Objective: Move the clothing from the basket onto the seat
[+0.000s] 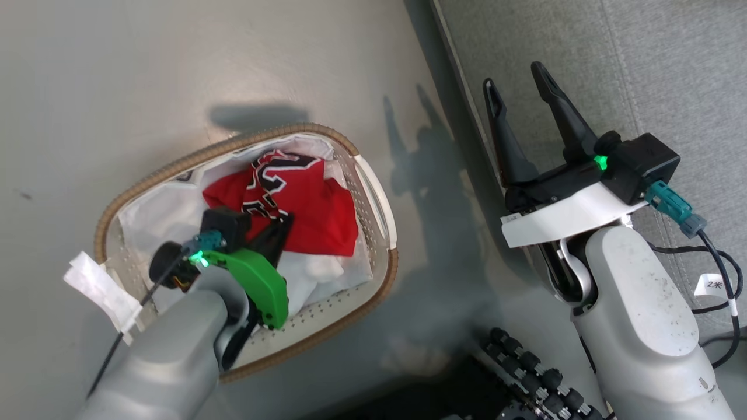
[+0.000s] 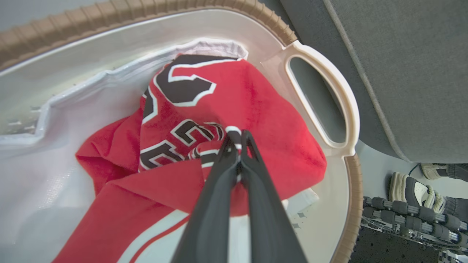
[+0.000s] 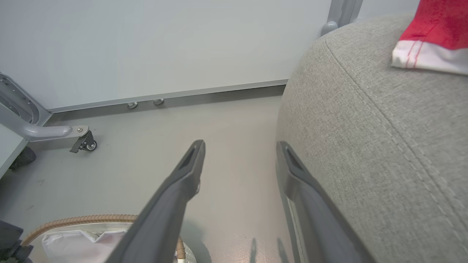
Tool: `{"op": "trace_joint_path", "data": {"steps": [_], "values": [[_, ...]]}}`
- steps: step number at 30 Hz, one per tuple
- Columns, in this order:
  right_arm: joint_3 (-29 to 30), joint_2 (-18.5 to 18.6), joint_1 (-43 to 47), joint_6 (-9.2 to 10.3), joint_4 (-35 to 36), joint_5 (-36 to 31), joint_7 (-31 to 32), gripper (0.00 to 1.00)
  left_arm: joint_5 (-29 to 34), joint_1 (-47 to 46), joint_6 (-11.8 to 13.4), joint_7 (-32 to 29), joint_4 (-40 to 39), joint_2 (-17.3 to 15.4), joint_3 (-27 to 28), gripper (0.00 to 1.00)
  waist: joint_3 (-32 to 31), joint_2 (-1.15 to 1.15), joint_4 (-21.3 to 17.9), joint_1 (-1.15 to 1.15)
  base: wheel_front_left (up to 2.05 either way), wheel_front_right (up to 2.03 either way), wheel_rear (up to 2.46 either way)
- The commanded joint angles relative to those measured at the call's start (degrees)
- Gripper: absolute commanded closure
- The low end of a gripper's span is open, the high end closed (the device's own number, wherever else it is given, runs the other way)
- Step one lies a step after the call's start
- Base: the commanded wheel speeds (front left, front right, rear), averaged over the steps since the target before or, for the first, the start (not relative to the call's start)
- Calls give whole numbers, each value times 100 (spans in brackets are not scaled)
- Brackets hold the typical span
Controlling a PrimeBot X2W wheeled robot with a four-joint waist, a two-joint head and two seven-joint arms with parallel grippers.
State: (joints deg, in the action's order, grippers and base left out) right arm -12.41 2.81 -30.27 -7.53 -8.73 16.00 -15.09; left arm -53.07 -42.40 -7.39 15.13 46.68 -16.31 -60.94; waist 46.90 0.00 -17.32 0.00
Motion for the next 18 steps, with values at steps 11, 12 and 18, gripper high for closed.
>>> {"op": "trace_joint_path", "data": {"steps": [11, 12, 18], "values": [[182, 23, 594, 8, -461, -242, -12, 0, 595, 1112, -14, 3, -866, 234, 890, 100, -1671, 0, 630, 0, 0, 0, 0], [202, 24, 677, 8, -497, -276, -11, 0, 660, 1222, -14, 3, -974, 272, 1031, 100, -1806, 0, 693, 0, 0, 0, 0], [390, 23, 1069, 8, -668, -372, -12, 0, 1155, 1772, -14, 4, -1590, 436, 1576, 100, -2498, 0, 1027, 0, 0, 0, 0]]}}
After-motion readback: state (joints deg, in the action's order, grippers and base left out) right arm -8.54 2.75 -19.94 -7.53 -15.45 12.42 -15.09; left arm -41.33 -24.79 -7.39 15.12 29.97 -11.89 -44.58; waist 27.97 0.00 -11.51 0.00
